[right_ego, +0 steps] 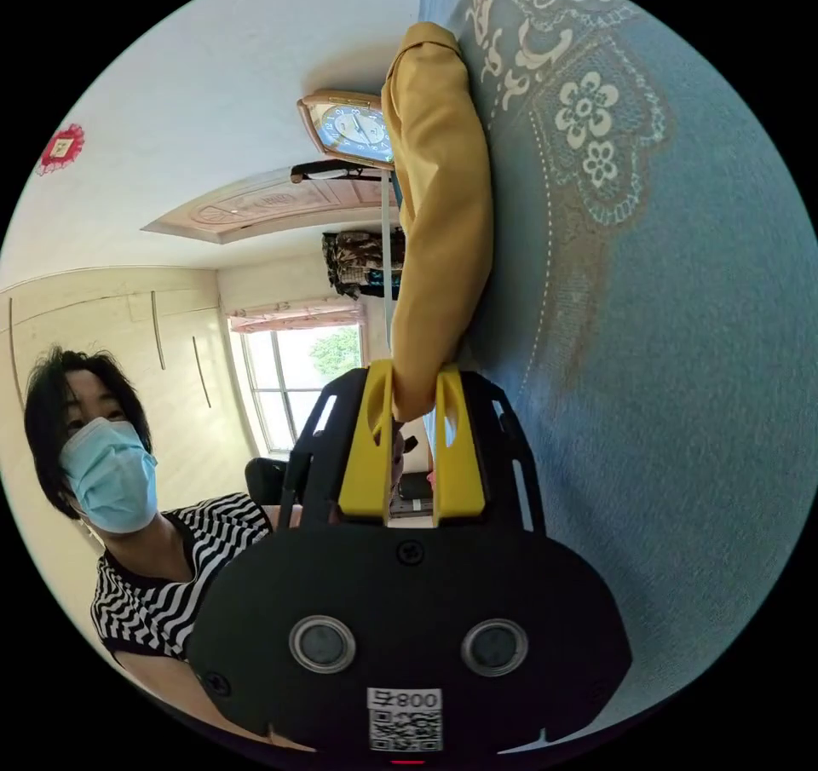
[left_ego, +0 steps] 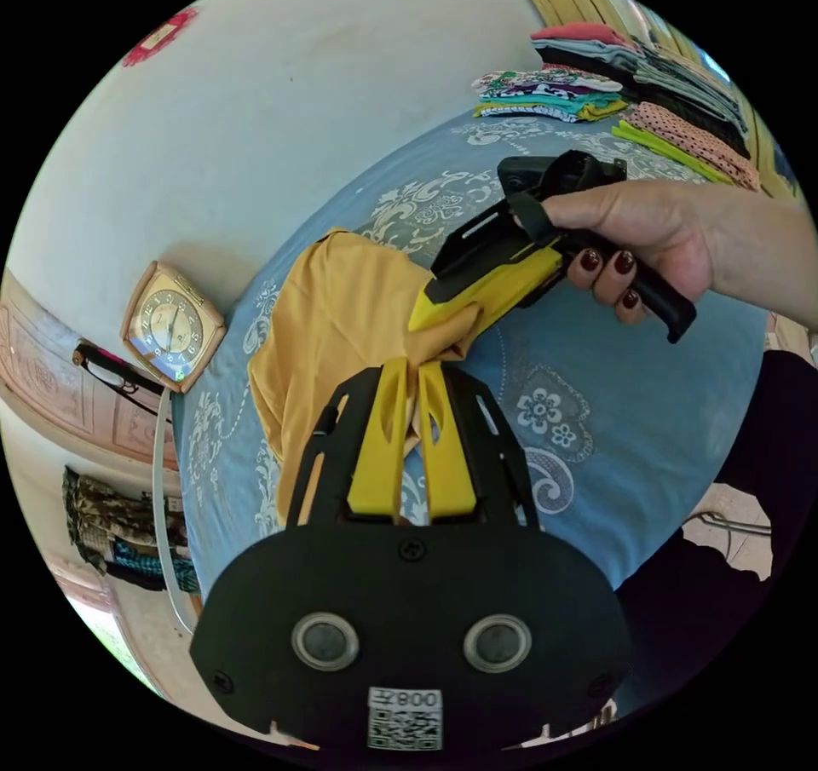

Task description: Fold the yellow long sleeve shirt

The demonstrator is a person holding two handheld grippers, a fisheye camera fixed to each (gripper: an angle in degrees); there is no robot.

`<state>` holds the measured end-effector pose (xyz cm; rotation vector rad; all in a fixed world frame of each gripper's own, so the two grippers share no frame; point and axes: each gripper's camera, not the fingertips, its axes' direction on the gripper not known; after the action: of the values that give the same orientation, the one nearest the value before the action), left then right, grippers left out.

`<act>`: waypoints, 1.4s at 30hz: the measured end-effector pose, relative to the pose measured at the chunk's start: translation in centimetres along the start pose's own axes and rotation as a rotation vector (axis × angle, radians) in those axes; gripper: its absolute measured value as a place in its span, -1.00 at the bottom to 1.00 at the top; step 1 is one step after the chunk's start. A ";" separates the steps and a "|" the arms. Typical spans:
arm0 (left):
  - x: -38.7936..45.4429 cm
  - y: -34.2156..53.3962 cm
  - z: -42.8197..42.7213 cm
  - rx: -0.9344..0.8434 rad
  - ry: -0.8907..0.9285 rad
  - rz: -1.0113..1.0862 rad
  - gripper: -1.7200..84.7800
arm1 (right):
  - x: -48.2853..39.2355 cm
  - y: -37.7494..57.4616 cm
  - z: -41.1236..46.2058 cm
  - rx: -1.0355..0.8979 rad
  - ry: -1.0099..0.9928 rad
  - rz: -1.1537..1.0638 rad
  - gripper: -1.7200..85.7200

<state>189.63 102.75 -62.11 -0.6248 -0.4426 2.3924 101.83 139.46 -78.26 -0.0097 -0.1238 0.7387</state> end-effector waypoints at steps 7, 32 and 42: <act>-9.1 5.4 -1.2 -0.048 0.214 -0.367 -0.84 | -1.8 0.6 -1.8 -0.004 0.080 -0.031 -0.90; -36.4 11.6 9.3 -0.002 0.847 -0.975 -0.61 | -5.5 12.6 -10.8 -0.093 0.151 0.049 -0.91; -39.6 7.3 12.2 -0.053 0.891 -0.893 -0.64 | -7.4 19.0 -12.5 -0.094 0.128 0.052 -0.91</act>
<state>207.17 69.95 -42.36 -1.1304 -0.2848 1.1155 85.13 148.94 -92.43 -0.1502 -0.0362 0.7819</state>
